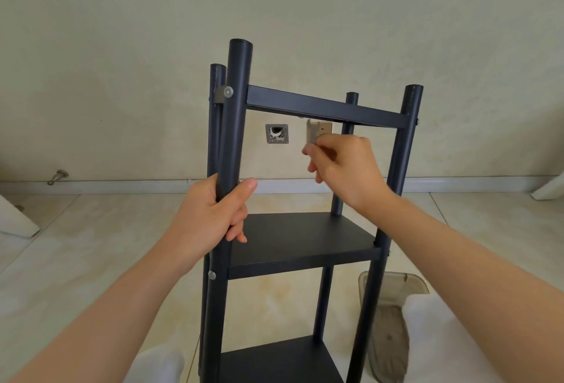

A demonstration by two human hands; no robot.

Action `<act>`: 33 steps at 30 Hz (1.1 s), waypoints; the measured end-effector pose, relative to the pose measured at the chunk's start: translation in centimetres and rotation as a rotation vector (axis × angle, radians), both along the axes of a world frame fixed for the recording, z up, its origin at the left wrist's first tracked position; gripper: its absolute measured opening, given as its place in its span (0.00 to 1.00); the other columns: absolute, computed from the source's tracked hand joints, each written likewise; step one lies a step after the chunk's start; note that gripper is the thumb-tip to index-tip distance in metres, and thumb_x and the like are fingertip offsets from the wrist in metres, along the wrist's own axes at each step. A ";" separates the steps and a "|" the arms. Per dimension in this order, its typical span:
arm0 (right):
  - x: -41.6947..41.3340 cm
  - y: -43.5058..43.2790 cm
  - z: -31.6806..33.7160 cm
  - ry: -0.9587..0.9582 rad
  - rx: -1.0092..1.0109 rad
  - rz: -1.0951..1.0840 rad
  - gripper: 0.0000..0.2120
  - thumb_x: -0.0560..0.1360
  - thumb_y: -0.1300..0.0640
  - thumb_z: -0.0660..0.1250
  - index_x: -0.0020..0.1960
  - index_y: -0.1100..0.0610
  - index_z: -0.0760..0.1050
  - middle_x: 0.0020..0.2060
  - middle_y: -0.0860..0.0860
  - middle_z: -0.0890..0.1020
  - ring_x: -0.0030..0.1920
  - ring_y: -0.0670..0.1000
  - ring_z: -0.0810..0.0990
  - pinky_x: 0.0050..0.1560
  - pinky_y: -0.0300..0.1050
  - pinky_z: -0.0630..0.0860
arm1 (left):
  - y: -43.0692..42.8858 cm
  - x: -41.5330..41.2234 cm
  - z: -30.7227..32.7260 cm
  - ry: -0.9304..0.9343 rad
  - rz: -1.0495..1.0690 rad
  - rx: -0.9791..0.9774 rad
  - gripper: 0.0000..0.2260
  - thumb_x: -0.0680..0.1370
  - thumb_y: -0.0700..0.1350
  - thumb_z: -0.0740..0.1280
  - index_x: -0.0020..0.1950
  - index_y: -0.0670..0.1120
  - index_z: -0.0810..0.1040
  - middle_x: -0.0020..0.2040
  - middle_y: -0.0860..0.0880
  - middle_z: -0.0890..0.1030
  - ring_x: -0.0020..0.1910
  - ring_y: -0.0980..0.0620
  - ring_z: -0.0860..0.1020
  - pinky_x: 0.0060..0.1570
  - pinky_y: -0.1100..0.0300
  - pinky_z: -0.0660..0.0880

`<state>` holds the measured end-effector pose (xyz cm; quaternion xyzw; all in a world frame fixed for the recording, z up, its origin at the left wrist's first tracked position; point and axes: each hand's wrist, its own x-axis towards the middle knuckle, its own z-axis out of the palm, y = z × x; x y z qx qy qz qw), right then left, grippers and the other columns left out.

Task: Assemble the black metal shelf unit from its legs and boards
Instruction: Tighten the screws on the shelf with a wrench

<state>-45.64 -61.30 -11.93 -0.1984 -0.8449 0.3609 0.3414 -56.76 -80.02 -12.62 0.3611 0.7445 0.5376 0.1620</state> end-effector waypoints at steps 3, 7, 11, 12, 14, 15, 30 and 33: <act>2.0 1.5 -0.1 -0.028 0.041 -0.051 0.11 0.80 0.55 0.64 0.42 0.57 0.81 0.32 0.50 0.81 0.33 0.47 0.79 0.35 0.31 0.72 | -0.5 -1.1 0.0 0.005 -0.002 -0.018 0.16 0.82 0.49 0.65 0.36 0.44 0.70 0.23 0.48 0.70 0.27 0.43 0.72 0.29 0.65 0.77; 3.7 3.1 -1.0 -0.103 0.186 -0.194 0.10 0.79 0.54 0.67 0.47 0.58 0.84 0.33 0.48 0.72 0.34 0.47 0.72 0.37 0.34 0.66 | -1.2 -2.7 -0.4 0.010 0.007 -0.041 0.17 0.81 0.51 0.65 0.37 0.42 0.70 0.24 0.48 0.71 0.26 0.46 0.71 0.31 0.61 0.80; 4.6 4.0 -1.4 -0.129 0.191 -0.277 0.09 0.78 0.54 0.68 0.53 0.58 0.85 0.38 0.47 0.68 0.38 0.45 0.70 0.40 0.30 0.62 | -1.6 -3.6 -0.5 0.003 -0.002 -0.054 0.18 0.79 0.53 0.65 0.38 0.42 0.70 0.25 0.48 0.72 0.25 0.49 0.73 0.33 0.59 0.81; 4.8 4.1 -1.4 -0.124 0.194 -0.295 0.09 0.78 0.54 0.69 0.52 0.58 0.85 0.39 0.48 0.68 0.39 0.46 0.69 0.40 0.28 0.63 | -1.7 -3.8 -0.5 0.014 -0.012 -0.066 0.18 0.80 0.53 0.65 0.37 0.42 0.70 0.25 0.48 0.72 0.25 0.48 0.74 0.33 0.61 0.80; 5.1 4.4 -1.3 -0.094 0.163 -0.338 0.09 0.77 0.55 0.70 0.51 0.59 0.85 0.41 0.48 0.68 0.42 0.47 0.69 0.41 0.27 0.64 | -2.0 -4.1 -0.4 0.039 -0.028 -0.091 0.20 0.81 0.52 0.64 0.35 0.41 0.70 0.24 0.48 0.74 0.26 0.46 0.77 0.33 0.62 0.80; 5.1 4.6 -1.2 -0.080 0.118 -0.360 0.09 0.77 0.54 0.70 0.51 0.59 0.84 0.43 0.48 0.67 0.45 0.47 0.69 0.42 0.26 0.63 | -2.1 -4.2 -0.4 0.047 -0.032 -0.100 0.20 0.81 0.52 0.64 0.35 0.41 0.70 0.24 0.47 0.74 0.27 0.46 0.77 0.33 0.63 0.80; 3.5 5.1 -1.4 -0.052 -0.606 -0.135 0.07 0.77 0.58 0.69 0.42 0.55 0.84 0.49 0.56 0.84 0.55 0.56 0.81 0.52 0.49 0.79 | -2.6 -5.6 -0.7 0.066 0.018 -0.113 0.13 0.82 0.48 0.65 0.43 0.41 0.71 0.26 0.49 0.75 0.26 0.49 0.76 0.33 0.59 0.81; 3.2 4.6 -1.5 0.004 -0.596 -0.153 0.08 0.77 0.58 0.70 0.40 0.54 0.84 0.50 0.56 0.84 0.53 0.56 0.81 0.57 0.52 0.79 | -2.6 -6.3 -1.2 0.106 0.044 -0.134 0.08 0.82 0.44 0.66 0.47 0.42 0.71 0.26 0.49 0.75 0.25 0.50 0.75 0.34 0.58 0.82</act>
